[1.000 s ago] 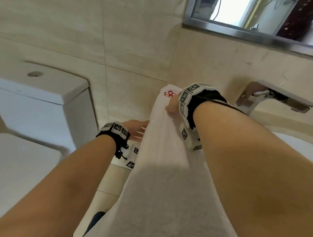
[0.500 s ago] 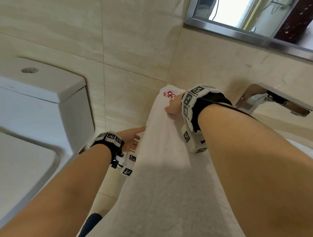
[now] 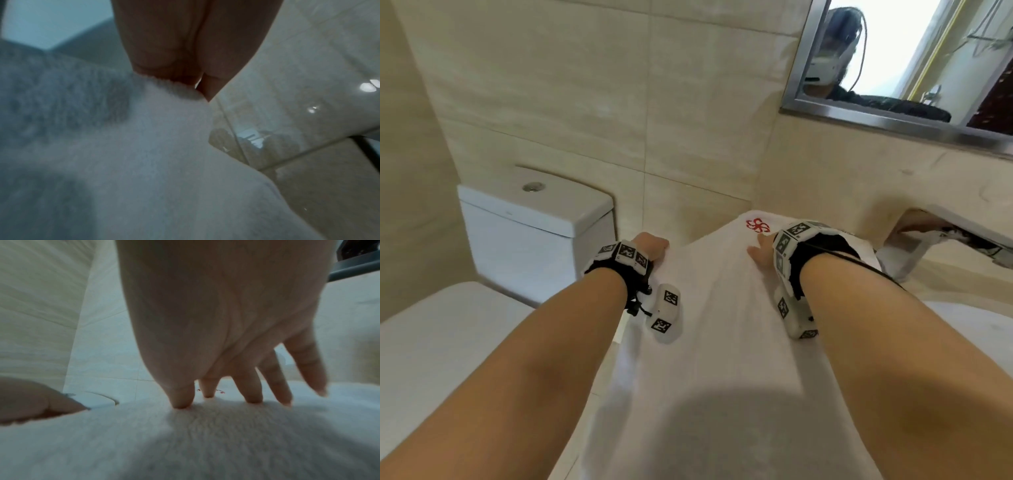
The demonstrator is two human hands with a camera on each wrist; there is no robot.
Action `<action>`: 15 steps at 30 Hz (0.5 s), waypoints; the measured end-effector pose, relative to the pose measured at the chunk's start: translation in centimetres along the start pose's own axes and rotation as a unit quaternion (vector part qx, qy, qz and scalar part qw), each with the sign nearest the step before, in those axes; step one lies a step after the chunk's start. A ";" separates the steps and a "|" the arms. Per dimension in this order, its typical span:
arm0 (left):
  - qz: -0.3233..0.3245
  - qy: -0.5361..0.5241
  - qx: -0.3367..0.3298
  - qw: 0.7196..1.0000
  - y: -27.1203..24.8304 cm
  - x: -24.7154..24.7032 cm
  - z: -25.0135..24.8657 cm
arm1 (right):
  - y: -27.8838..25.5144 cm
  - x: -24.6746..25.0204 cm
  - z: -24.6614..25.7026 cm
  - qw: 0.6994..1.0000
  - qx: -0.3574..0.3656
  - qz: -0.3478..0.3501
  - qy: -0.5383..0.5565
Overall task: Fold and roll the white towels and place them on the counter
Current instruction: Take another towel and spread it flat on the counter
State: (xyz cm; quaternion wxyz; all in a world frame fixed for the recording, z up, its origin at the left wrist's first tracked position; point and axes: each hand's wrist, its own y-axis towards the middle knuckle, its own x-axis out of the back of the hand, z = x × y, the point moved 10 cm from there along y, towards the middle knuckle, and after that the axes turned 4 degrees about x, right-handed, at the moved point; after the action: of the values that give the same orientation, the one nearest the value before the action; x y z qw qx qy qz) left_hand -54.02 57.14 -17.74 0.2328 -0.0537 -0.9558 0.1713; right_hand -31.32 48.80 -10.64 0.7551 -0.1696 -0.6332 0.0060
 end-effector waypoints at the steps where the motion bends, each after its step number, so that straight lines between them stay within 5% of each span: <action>1: -0.016 0.019 -0.011 1.000 -1.3 1.1 -1.5 | -0.6 0.5 0.1 1.000 0.004 -0.013 0.005; 4: -0.073 0.041 -0.072 0.994 -4.7 3.5 -6.8 | -2.3 3.1 -0.9 0.996 -0.003 -0.065 0.062; 10: -0.089 0.094 -0.234 0.964 -12.5 0.1 -19.2 | -4.5 3.7 -5.0 0.983 -0.018 -0.020 0.180; 13: -0.057 0.091 -0.309 0.945 -16.9 -4.9 -24.6 | -5.3 3.3 -7.4 0.901 -0.040 -0.026 0.432; 15: -0.024 0.099 -0.325 0.940 -18.8 -9.0 -25.6 | -6.4 4.4 -10.2 0.866 -0.064 -0.051 0.494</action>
State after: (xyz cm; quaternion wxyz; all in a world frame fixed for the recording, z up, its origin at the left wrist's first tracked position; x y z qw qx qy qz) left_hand -34.59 45.65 6.37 0.3006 -0.1205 -0.9323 -0.1610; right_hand -21.95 41.25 -6.23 0.9557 -0.1661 -0.1847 -0.1579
